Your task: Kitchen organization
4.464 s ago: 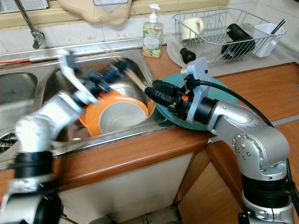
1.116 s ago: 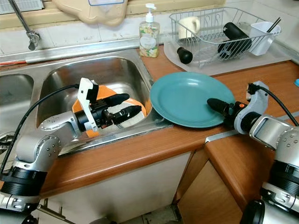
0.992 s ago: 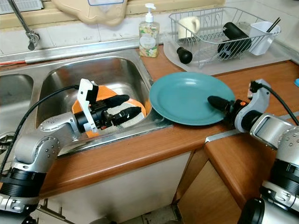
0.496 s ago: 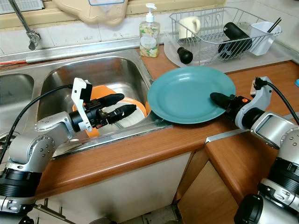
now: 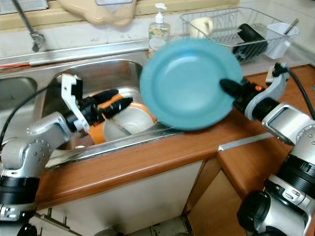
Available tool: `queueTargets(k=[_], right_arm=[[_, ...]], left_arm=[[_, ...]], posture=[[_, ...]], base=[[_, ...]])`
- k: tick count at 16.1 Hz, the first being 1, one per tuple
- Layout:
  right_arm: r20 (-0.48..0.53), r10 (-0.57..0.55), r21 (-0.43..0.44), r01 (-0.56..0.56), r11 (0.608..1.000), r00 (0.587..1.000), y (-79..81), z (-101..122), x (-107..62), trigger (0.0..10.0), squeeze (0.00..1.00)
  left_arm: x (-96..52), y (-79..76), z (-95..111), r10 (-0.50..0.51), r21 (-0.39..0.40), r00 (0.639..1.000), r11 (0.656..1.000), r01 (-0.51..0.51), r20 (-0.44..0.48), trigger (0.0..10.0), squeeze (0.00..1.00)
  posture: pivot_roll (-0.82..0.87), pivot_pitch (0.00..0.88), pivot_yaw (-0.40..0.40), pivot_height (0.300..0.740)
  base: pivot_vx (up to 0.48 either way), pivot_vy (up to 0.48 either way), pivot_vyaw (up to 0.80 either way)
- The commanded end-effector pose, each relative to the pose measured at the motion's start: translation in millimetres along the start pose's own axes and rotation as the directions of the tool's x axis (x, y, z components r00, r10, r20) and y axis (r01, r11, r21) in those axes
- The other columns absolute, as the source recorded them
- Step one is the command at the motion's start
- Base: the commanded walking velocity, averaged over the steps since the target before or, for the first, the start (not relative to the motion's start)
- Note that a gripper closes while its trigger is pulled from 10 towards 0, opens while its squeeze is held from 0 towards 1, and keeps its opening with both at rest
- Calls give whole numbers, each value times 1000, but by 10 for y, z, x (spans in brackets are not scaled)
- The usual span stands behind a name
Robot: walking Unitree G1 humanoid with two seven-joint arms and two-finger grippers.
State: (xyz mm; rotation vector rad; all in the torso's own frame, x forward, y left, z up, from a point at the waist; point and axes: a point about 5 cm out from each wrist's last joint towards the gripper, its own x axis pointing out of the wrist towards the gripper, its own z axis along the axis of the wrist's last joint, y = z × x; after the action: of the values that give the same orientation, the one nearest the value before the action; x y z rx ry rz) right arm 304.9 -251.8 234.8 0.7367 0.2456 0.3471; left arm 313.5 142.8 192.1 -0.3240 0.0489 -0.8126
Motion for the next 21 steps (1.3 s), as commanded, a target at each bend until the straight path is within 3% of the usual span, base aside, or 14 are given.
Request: queueTargets(k=[1,4,5,8,10,11,18,21], right_arm=[[50,98,-18,-97,995,994,188,97,17,0,0],[66,185,-24,-183,983,981,371,89,84,0,0],[62,214,-27,-213,977,975,427,67,99,0,0],[50,268,-47,-265,963,962,534,-9,123,0,0],[49,273,-44,-271,962,961,556,-42,135,0,0],[51,277,-38,-275,961,960,568,-61,137,0,0],[93,274,-55,-269,961,957,573,-20,67,0,0],[89,275,-67,-270,961,957,601,-72,63,0,0]], left_arm=[[12,30,85,13,-31,999,999,-12,51,10000,1000],[42,76,120,46,-57,994,998,-40,98,10000,976],[51,80,126,41,-96,993,995,-30,115,10000,0],[92,31,133,-30,-254,987,965,70,158,10000,0],[106,-72,153,-125,-292,971,939,182,203,9725,0],[119,-135,160,-173,-322,956,914,245,236,0,0],[166,-254,158,-272,-356,927,865,353,259,0,0],[227,-255,123,-266,-369,935,866,338,233,0,0]], posture=[[-149,0,49,740],[-147,0,55,740],[-146,0,57,740],[-148,0,59,740],[-150,0,63,740],[-150,0,63,740],[-158,0,75,740],[-153,0,82,740]], base=[[0,0,0],[0,0,0],[0,0,0],[0,0,0],[0,0,0],[0,0,0],[0,0,0],[0,0,0]])
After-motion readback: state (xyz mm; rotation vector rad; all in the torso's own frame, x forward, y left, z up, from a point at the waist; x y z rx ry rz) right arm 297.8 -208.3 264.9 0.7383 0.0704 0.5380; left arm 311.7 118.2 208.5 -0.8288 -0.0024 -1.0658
